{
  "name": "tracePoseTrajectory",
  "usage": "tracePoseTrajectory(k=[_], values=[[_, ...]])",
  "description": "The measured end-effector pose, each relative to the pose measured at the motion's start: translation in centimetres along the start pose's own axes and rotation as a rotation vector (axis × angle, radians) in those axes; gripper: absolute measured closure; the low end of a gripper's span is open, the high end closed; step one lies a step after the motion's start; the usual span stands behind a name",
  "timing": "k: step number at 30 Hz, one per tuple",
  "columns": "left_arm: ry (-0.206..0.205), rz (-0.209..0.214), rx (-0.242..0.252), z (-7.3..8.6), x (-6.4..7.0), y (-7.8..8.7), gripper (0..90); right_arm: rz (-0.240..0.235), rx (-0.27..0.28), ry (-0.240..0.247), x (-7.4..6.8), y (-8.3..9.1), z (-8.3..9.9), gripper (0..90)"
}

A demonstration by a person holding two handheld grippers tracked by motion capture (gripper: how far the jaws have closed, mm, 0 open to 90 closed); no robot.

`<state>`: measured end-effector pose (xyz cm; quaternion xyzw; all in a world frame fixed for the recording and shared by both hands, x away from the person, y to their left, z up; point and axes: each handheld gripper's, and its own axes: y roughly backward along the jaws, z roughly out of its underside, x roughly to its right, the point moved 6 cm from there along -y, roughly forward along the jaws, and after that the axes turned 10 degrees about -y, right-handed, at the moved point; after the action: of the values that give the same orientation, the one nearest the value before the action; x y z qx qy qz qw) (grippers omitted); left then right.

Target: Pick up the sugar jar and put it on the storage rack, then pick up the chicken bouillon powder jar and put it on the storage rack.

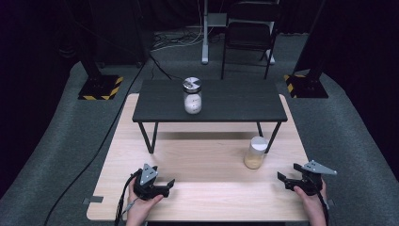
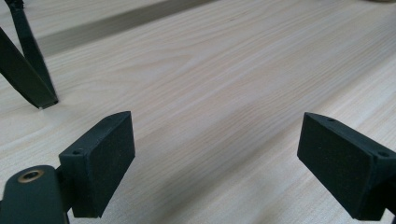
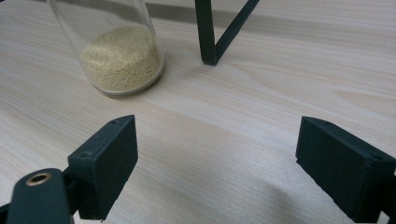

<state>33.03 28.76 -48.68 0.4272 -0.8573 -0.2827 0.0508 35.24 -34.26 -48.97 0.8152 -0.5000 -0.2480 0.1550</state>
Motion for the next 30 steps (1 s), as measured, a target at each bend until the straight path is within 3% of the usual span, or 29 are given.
tracePoseTrajectory(k=[30], values=[[-0.005, 0.004, -0.010, -0.13, 0.01, -0.10, 10.9, -0.002, -0.003, 0.003, -0.09, -0.07, -0.04, 11.8]])
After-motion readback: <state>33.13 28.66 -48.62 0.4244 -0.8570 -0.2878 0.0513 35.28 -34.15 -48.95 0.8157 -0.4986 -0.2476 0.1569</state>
